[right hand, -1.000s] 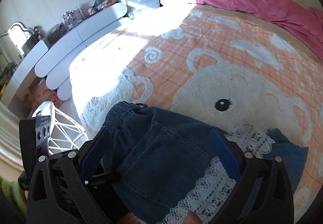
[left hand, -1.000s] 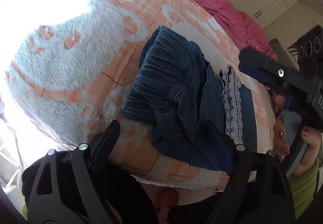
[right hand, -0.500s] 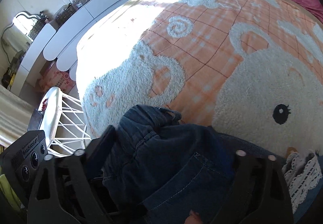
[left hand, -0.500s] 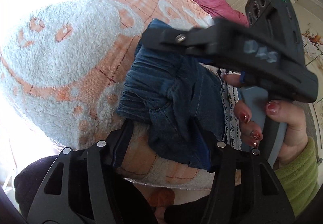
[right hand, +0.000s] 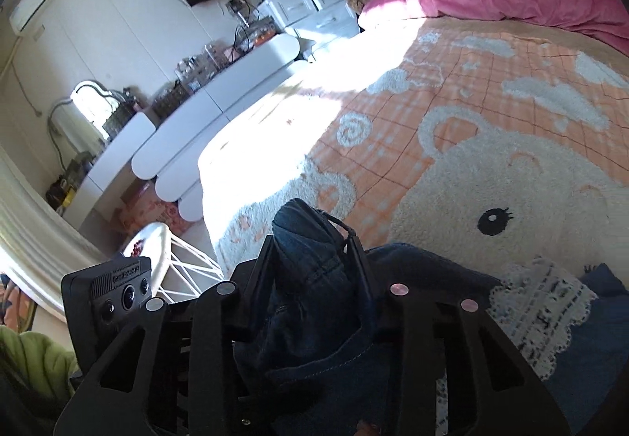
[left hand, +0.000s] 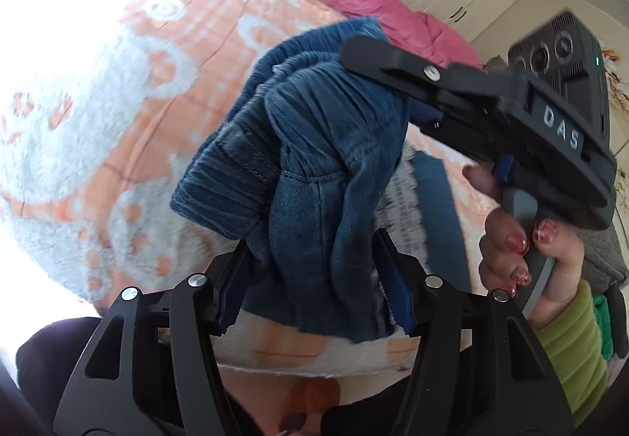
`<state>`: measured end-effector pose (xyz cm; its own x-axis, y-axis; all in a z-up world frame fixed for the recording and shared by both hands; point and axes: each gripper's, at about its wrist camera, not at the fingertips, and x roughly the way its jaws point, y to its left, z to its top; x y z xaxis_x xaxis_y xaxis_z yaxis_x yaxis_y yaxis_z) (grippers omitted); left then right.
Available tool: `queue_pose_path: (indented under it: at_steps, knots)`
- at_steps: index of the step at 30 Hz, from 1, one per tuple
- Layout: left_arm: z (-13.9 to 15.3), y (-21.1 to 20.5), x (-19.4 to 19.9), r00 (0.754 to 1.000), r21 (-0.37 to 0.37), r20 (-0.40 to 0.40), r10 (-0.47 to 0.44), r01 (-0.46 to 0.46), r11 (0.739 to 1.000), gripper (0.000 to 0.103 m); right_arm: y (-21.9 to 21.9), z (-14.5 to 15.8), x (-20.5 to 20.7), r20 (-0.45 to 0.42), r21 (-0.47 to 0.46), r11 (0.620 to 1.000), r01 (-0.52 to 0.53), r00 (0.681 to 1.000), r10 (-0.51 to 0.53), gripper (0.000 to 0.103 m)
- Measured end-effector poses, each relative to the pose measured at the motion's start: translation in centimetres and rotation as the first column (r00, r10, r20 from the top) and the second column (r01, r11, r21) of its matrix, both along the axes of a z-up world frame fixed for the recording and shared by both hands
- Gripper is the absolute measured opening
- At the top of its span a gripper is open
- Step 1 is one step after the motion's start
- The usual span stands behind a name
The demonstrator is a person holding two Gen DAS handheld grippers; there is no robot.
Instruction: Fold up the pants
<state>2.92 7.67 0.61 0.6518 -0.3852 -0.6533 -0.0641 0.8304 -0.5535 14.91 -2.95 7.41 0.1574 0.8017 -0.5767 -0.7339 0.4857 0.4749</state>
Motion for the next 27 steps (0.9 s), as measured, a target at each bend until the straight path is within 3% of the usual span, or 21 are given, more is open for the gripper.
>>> queue_pose_path:
  at_steps: [6,12,14,16,18,20,22,24,26,27]
  knots:
    - [3.0,-4.4,1.4,0.995,0.024,0.070,-0.074,0.073,0.997,0.052,-7.7,1.5,0.3,0.014,0.091,0.989,0.113,0.993,-0.115,0.035]
    - [4.0,-10.0,2.7,0.978,0.082,0.117,-0.173,0.164,0.983,0.054,-15.1,0.4,0.6,-0.021,0.160,0.956,0.246,0.969,-0.246,0.035]
    - [3.3,-11.2,3.1,0.960,0.062,0.112,-0.256,0.250,0.966,0.061,-17.5,-0.5,0.5,-0.041,0.176,0.938,0.297,0.955,-0.294,0.037]
    - [2.8,-12.2,3.0,0.919,0.008,0.134,-0.370,0.372,0.928,0.063,-19.8,-1.8,-0.1,-0.057,0.181,0.918,0.354,0.935,-0.349,0.037]
    - [2.7,-11.9,2.8,0.898,-0.042,0.162,-0.408,0.420,0.907,0.063,-21.6,-3.1,-1.0,-0.069,0.179,0.893,0.412,0.911,-0.406,0.043]
    - [3.2,-10.9,2.4,0.906,-0.035,0.181,-0.382,0.394,0.919,0.064,-22.8,-4.0,-1.7,-0.077,0.177,0.876,0.449,0.893,-0.443,0.049]
    - [3.7,-9.4,1.9,0.930,0.008,0.199,-0.308,0.313,0.950,0.064,-22.8,-4.1,-2.0,-0.071,0.148,0.874,0.464,0.886,-0.458,0.054]
    - [4.2,-8.1,1.5,0.959,0.095,0.179,-0.220,0.206,0.974,0.064,-21.6,-3.4,-2.7,-0.033,0.140,0.883,0.448,0.893,-0.448,0.054]
    - [3.9,-8.1,1.5,0.973,0.195,0.153,-0.174,0.143,0.970,0.064,-20.1,-2.7,-3.4,-0.014,0.145,0.899,0.413,0.909,-0.416,0.054]
    - [3.5,-8.2,1.5,0.975,0.214,0.139,-0.171,0.139,0.967,0.058,-19.1,-2.5,-3.6,-0.014,0.134,0.910,0.393,0.919,-0.395,0.054]
